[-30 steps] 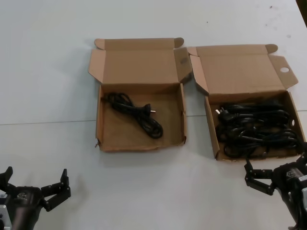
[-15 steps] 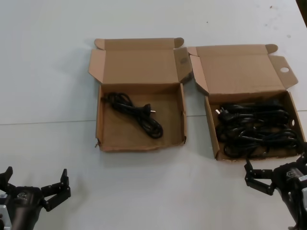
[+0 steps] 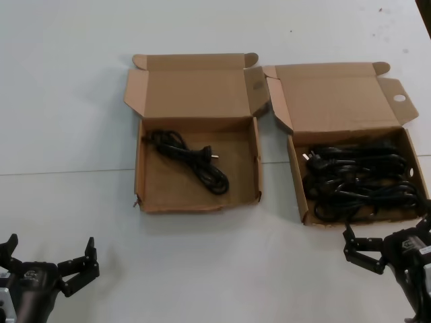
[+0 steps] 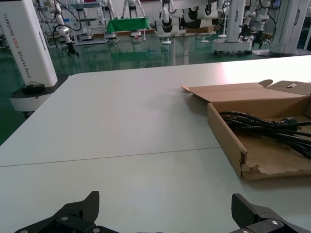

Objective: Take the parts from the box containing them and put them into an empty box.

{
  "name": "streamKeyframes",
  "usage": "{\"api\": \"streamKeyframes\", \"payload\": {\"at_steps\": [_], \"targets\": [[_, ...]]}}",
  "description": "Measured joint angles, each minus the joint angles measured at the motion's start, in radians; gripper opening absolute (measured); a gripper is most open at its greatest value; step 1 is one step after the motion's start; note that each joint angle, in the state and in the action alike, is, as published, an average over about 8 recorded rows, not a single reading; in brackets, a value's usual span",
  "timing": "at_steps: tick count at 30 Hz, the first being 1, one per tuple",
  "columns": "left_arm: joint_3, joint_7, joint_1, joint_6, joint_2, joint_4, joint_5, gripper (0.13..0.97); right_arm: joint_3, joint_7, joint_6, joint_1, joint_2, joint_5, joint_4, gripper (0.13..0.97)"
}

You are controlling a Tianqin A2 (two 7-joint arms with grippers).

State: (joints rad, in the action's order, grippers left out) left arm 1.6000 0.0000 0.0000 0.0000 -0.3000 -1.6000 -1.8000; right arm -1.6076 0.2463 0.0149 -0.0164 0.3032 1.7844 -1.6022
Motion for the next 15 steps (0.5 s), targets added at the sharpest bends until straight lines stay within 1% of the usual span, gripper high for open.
{"api": "streamKeyframes", "payload": {"at_steps": [15], "targets": [[0.0,0.0,0.0,0.0,0.0,0.0,0.0,0.966,0.0,0.0,0.0,0.0,0.0,0.0,0.0,0.966]]}}
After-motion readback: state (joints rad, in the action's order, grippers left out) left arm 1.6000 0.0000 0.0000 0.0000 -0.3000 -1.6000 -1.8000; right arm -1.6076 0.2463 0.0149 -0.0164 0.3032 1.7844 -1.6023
